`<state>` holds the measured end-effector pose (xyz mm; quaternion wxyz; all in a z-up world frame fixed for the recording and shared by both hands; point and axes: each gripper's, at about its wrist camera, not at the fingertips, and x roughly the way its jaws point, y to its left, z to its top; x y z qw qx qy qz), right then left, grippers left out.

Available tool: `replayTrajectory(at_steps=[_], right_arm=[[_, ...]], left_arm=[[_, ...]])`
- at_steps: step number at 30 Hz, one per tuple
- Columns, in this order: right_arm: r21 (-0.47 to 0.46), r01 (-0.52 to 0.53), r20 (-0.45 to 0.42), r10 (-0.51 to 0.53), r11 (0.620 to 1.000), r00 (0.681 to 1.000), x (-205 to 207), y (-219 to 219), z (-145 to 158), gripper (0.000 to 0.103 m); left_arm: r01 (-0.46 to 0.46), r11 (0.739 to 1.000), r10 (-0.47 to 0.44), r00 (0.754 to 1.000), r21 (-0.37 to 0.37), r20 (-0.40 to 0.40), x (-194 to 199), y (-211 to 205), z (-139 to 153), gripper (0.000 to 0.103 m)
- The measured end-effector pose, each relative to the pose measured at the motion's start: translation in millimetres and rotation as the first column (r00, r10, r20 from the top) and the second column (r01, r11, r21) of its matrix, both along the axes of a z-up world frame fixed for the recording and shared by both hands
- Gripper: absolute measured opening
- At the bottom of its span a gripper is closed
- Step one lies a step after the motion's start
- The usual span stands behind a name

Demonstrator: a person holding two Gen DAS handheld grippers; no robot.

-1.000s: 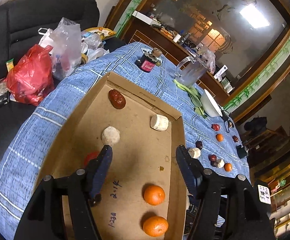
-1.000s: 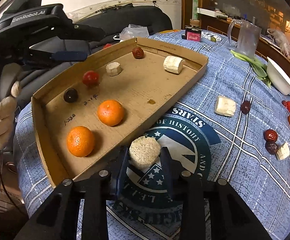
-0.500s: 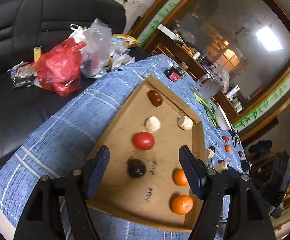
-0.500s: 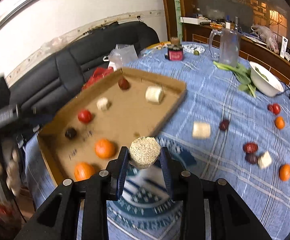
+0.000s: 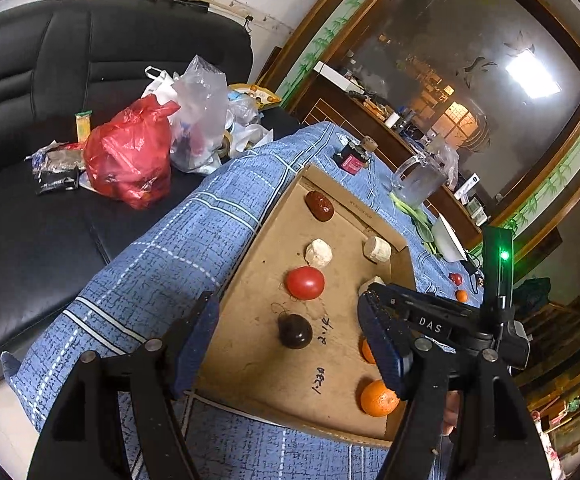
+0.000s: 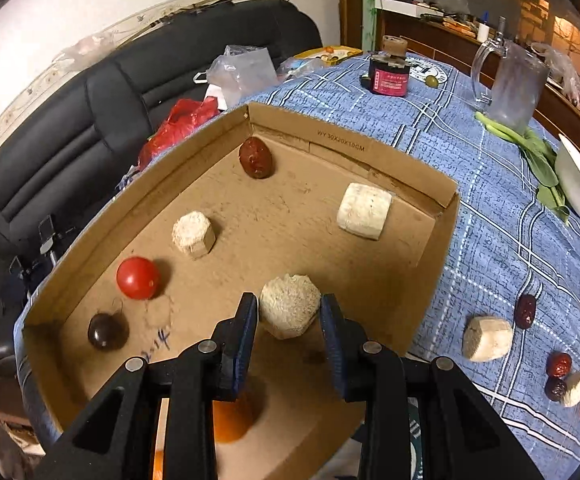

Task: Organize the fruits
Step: 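Open both tools releasing the cake and cube into the tray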

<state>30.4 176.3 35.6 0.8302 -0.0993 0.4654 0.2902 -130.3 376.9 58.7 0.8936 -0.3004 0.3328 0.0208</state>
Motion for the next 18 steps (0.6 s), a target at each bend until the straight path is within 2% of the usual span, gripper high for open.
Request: replayTrajectory(at_steps=[6, 10, 14, 18], right_arm=[[0.051, 0.035, 0.053, -0.037, 0.998, 0.998, -13.3, -18.9, 21.5, 0.043], [0.14, 0.103, 0.108, -0.119, 0.985, 0.987, -41.0, -59.3, 42.8, 0.065], [0.199, 0.192, 0.13, -0.22, 0.961, 0.967, -73.8, -105.3, 51.5, 0.065], [0.268, 0.292, 0.098, -0.327, 0.918, 0.94, -101.1, -151.1, 50.5, 0.067]], left_arm=[[-0.005, 1.0, 0.005, 1.0, -0.008, 0.006, -4.5, 0.1, 3.8, 0.071], [-0.008, 1.0, 0.008, 1.0, 0.003, 0.016, -7.3, -2.6, 9.5, 0.071], [0.009, 1.0, -0.009, 1.0, 0.014, 0.012, -7.9, -11.5, 14.1, 0.071], [0.03, 0.999, -0.031, 0.999, 0.03, 0.023, -11.7, -23.7, 23.5, 0.071]])
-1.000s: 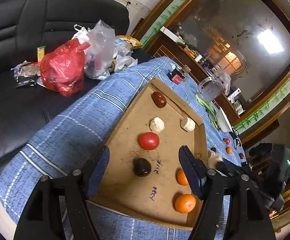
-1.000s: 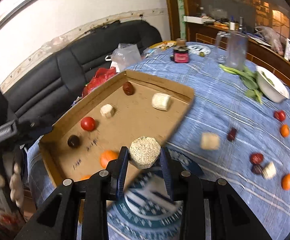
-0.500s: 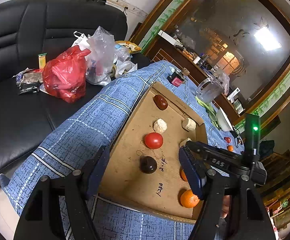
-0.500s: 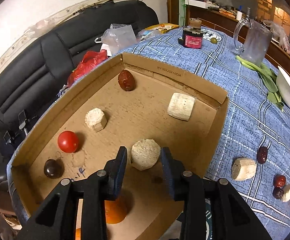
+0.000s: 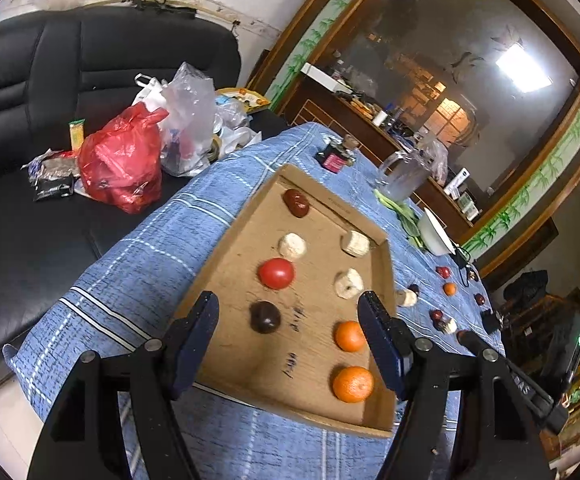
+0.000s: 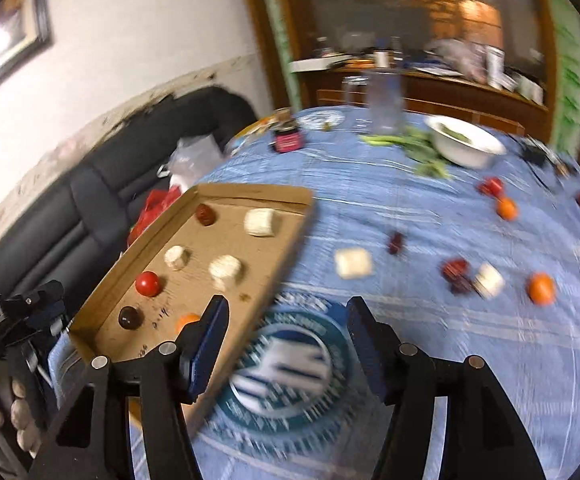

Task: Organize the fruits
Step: 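Open both tools releasing the cake and cube into the tray, then move both tools back over the table toward the remaining items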

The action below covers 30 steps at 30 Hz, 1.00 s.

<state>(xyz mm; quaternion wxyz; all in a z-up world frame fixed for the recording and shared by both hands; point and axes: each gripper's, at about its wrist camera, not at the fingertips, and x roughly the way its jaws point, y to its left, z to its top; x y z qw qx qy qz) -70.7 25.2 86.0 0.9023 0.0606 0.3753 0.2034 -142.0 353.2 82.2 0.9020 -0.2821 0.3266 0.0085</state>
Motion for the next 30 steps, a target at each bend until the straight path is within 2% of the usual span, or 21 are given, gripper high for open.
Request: replayTrajectory(at_steps=[4, 9, 12, 18, 21, 25, 30], right_arm=[[0.063, 0.077, -0.02, -0.076, 0.995, 0.997, -22.3, -40.2, -1.2, 0.067], [0.078, 0.16, 0.025, -0.163, 0.984, 0.986, -53.7, -78.9, 11.1, 0.068], [0.103, 0.176, 0.051, -0.182, 0.979, 0.982, -69.4, -96.2, 19.3, 0.071], [0.114, 0.191, 0.101, -0.202, 0.975, 0.974, -97.9, -109.8, 31.4, 0.073], [0.117, 0.189, 0.128, -0.203, 0.975, 0.971, -109.9, -111.6, 39.4, 0.073], [0.114, 0.193, 0.17, -0.21, 0.975, 0.963, -125.5, -112.5, 49.3, 0.08], [0.109, 0.193, 0.185, -0.211, 0.975, 0.96, -134.1, -112.7, 51.9, 0.081]], left_arm=[[-0.012, 0.999, 0.011, 0.999, 0.037, 0.032, -11.7, -5.8, 17.9, 0.071], [-0.069, 0.994, 0.062, 0.994, 0.079, 0.086, -37.4, -4.2, 45.5, 0.076], [-0.088, 0.991, 0.076, 0.99, 0.102, 0.119, -50.7, -6.2, 60.5, 0.077], [-0.077, 0.987, 0.051, 0.981, 0.138, 0.186, -76.1, -21.3, 88.1, 0.077], [-0.06, 0.986, 0.026, 0.977, 0.156, 0.212, -84.5, -30.9, 98.0, 0.081], [-0.042, 0.983, 0.0, 0.973, 0.179, 0.231, -92.6, -42.3, 105.1, 0.082], [-0.022, 0.978, -0.028, 0.973, 0.209, 0.229, -96.3, -53.0, 106.6, 0.082]])
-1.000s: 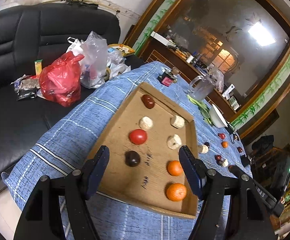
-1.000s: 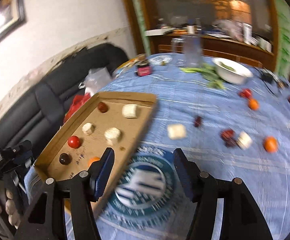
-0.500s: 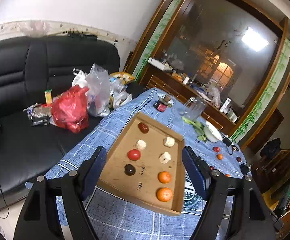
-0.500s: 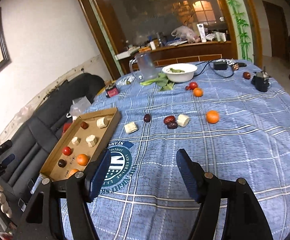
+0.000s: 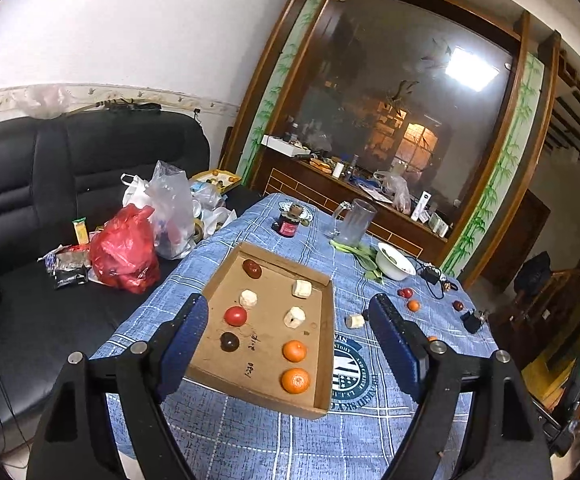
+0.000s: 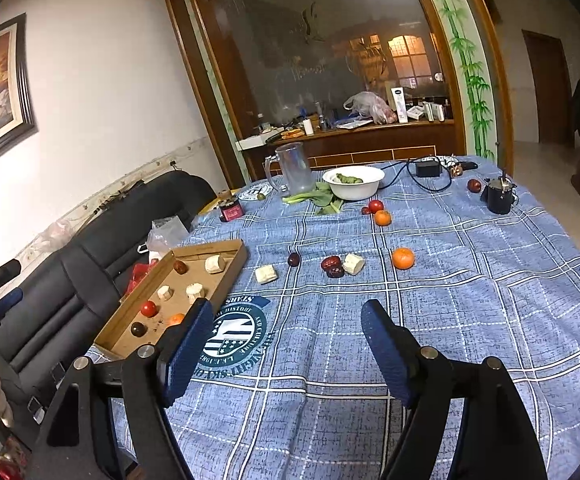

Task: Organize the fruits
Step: 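Move both tools back over the table toward the remaining items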

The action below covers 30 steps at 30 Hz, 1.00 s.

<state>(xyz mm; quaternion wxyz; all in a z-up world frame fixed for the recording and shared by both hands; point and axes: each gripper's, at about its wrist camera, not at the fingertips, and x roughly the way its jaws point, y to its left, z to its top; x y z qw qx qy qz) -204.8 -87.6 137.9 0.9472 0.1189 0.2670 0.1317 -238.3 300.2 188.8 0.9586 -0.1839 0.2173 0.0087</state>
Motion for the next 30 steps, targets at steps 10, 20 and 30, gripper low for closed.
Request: replayTrajectory(at_steps=[10, 20, 30], right_arm=[[0.005, 0.005, -0.063, -0.005, 1.0, 0.998, 16.1, -4.2, -25.5, 0.081], [0.051, 0.058, -0.22, -0.046, 0.997, 0.975, 56.9, -28.0, -73.7, 0.081], [0.007, 0.102, -0.274, -0.096, 0.995, 0.957, 96.0, -60.3, -73.3, 0.081]], left_arm=[[0.02, 0.999, -0.018, 0.998, 0.035, -0.054, 20.0, -17.1, -17.8, 0.082], [0.191, 0.979, -0.17, 0.956, 0.066, -0.238, 91.0, -81.1, -72.0, 0.082], [0.402, 0.91, -0.35, 0.877, 0.102, -0.329, 157.8, -167.4, -95.9, 0.082]])
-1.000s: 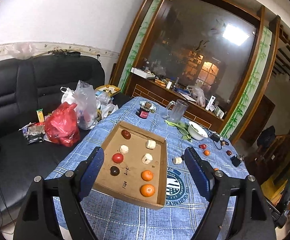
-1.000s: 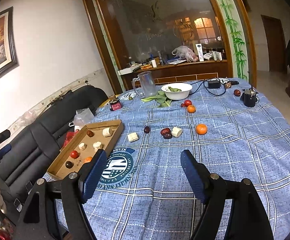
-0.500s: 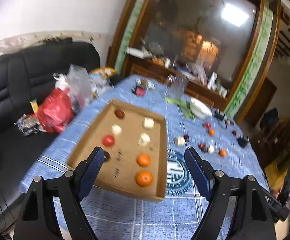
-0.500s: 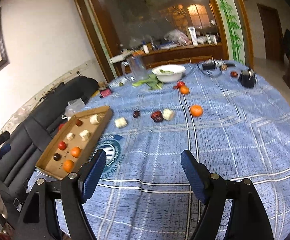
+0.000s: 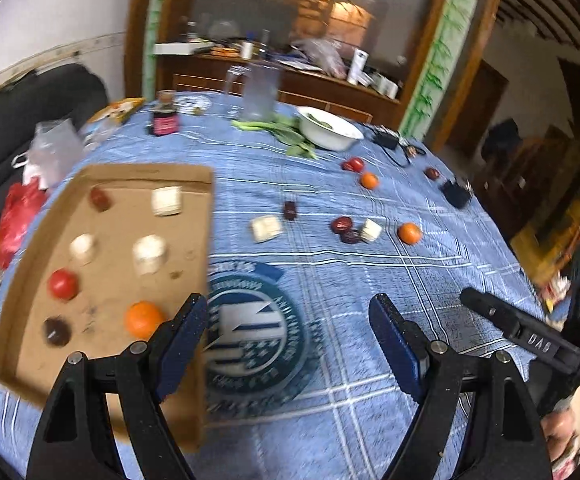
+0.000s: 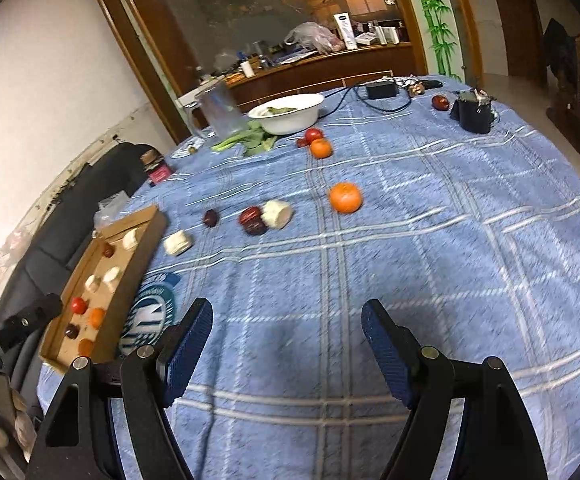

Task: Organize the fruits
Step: 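Move both tools back over the table toward the remaining items, then grasp the tan square cake with the left tool while the right tool grasps an orange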

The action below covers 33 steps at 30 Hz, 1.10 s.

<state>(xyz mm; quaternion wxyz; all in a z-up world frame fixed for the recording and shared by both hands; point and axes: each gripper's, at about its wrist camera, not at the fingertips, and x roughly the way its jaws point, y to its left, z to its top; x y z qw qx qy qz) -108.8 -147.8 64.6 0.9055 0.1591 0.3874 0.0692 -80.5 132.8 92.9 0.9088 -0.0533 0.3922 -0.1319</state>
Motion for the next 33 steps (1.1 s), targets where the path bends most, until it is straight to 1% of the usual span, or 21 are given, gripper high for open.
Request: replayTrajectory(at_steps=[4, 7, 8, 11, 12, 16, 19, 21, 22, 23, 24, 25, 26, 30, 32, 33], right_arm=[[-0.043, 0.002, -0.028, -0.003, 0.999, 1.0, 22.6, -10.4, 0.2, 0.081], [-0.083, -0.002, -0.052, -0.002, 0.997, 0.999, 44.5, -14.6, -4.9, 0.081], [-0.096, -0.002, -0.062, -0.004, 0.995, 0.998, 53.9, -15.8, -7.5, 0.081], [-0.113, -0.011, -0.094, 0.0, 0.994, 0.996, 80.3, -16.9, -14.9, 0.081], [-0.118, -0.014, -0.103, 0.002, 0.993, 0.995, 90.6, -16.4, -17.2, 0.081], [-0.122, -0.024, -0.122, 0.009, 0.992, 0.993, 122.0, -15.2, -24.7, 0.081], [-0.105, -0.025, -0.138, 0.01, 0.994, 0.99, 139.7, -16.1, -35.3, 0.081], [-0.099, -0.022, -0.14, 0.008, 0.995, 0.99, 144.4, -17.2, -39.6, 0.081], [-0.094, -0.023, -0.139, 0.01, 0.995, 0.99, 146.1, -17.2, -41.7, 0.081], [-0.093, -0.023, -0.135, 0.011, 0.995, 0.991, 147.0, -17.8, -43.6, 0.081], [-0.098, -0.021, -0.13, 0.008, 0.995, 0.991, 147.7, -18.1, -45.1, 0.08], [-0.102, -0.021, -0.129, 0.008, 0.995, 0.992, 148.4, -18.1, -45.5, 0.08], [-0.107, -0.024, -0.127, 0.01, 0.994, 0.992, 149.0, -18.7, -47.4, 0.08], [-0.126, -0.024, -0.129, 0.008, 0.992, 0.992, 153.4, -19.6, -53.1, 0.073], [-0.141, -0.024, -0.119, 0.007, 0.99, 0.993, 155.1, -17.7, -53.3, 0.071], [-0.144, -0.026, -0.116, 0.009, 0.989, 0.993, 156.1, -16.7, -53.4, 0.068]], left_arm=[[0.032, 0.999, -0.031, 0.999, 0.033, -0.043, 29.9, -19.5, -15.3, 0.082], [0.043, 0.999, -0.039, 0.993, 0.031, -0.109, 60.9, -27.5, -32.5, 0.082], [0.04, 0.999, -0.035, 0.99, 0.028, -0.14, 70.6, -27.4, -38.3, 0.082], [0.025, 1.0, -0.022, 0.98, 0.013, -0.198, 94.3, -24.4, -48.4, 0.082], [0.006, 1.0, -0.001, 0.976, 0.021, -0.217, 104.2, -22.3, -51.8, 0.082], [-0.016, 0.999, 0.027, 0.971, 0.049, -0.236, 123.9, -20.5, -58.5, 0.082], [-0.009, 0.997, 0.028, 0.965, 0.071, -0.262, 138.7, -25.6, -69.3, 0.082], [-0.001, 0.996, 0.023, 0.965, 0.085, -0.262, 146.1, -30.0, -73.0, 0.079], [0.003, 0.995, 0.023, 0.967, 0.102, -0.255, 148.4, -32.9, -73.3, 0.074], [0.004, 0.993, 0.026, 0.967, 0.118, -0.252, 149.7, -34.7, -74.2, 0.072], [-0.001, 0.992, 0.033, 0.968, 0.129, -0.247, 151.9, -35.9, -75.0, 0.066], [-0.001, 0.991, 0.034, 0.969, 0.132, -0.246, 153.6, -36.4, -75.8, 0.057], [-0.008, 0.988, 0.046, 0.969, 0.155, -0.242, 154.8, -37.7, -76.8, 0.057], [-0.018, 0.981, 0.061, 0.975, 0.194, -0.214, 157.1, -40.4, -78.8, 0.055], [-0.022, 0.978, 0.066, 0.976, 0.205, -0.206, 159.2, -42.8, -79.6, 0.057], [-0.02, 0.976, 0.065, 0.978, 0.216, -0.201, 160.4, -45.2, -80.4, 0.059]])
